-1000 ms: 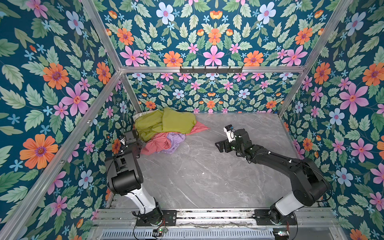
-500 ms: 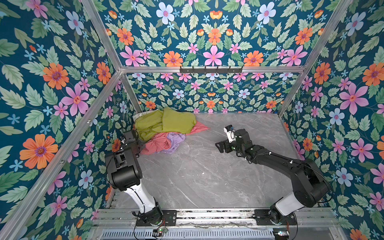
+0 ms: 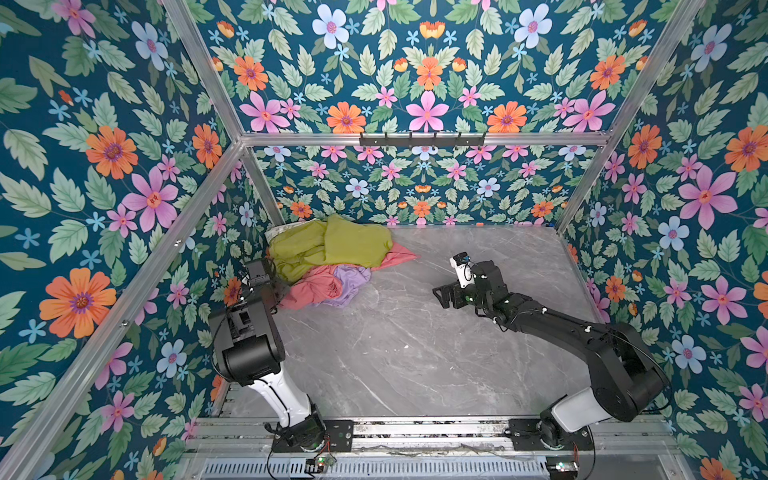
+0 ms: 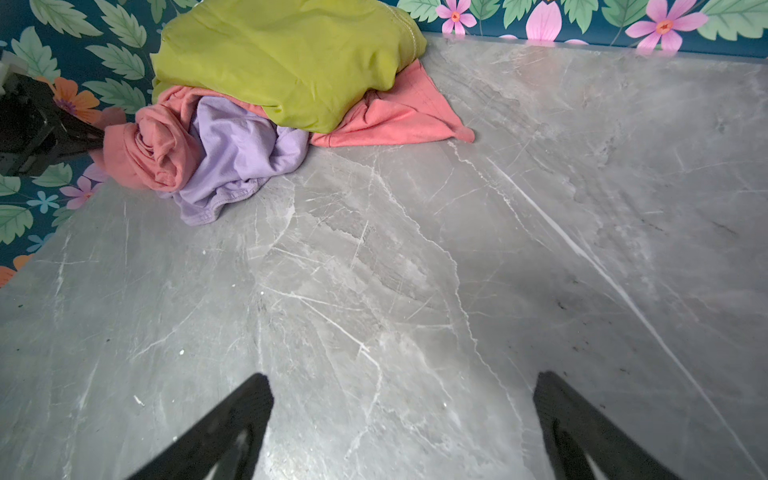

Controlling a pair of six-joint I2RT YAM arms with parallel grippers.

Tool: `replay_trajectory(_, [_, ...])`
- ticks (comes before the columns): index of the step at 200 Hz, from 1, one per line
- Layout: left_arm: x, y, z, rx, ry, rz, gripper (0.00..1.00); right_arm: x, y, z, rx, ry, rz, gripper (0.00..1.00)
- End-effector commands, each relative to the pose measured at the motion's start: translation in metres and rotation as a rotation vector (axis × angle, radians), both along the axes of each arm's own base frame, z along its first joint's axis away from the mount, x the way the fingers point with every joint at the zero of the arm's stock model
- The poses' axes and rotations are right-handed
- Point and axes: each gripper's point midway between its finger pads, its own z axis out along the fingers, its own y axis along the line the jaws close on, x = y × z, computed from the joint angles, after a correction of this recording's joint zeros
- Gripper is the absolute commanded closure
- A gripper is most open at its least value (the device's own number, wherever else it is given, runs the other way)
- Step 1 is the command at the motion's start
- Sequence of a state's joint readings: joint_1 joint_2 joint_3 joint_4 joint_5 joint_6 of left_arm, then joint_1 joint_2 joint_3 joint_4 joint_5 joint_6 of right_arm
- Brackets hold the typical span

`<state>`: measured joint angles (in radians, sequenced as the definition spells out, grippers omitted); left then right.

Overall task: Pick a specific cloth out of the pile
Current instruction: 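Lift the pink cloth upward with the left gripper while the right arm advances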

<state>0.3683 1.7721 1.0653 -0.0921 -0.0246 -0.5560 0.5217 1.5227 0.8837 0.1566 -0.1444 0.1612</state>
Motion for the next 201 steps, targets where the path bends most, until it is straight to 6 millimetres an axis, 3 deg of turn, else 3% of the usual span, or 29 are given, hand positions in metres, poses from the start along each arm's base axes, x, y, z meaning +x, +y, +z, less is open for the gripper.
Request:
replay_trajectory(1, [0.003,-0.003,0.010,-0.009,-0.020,-0.024,1.00,0.002,-0.002,0.006,0.013,-0.019,-0.022,0.00])
replay_trajectory(95, [0.007,-0.023,0.076,-0.043,-0.160,-0.101,1.00,0.000,-0.004,0.014,0.020,-0.041,-0.026,0.01])
replay_trajectory(145, [0.010,-0.051,0.108,-0.056,-0.240,-0.157,1.00,0.002,-0.003,0.020,0.013,-0.046,-0.018,0.00])
replay_trajectory(201, [0.027,-0.085,0.164,-0.069,-0.343,-0.242,1.00,0.003,0.011,0.029,0.032,-0.045,0.014,0.01])
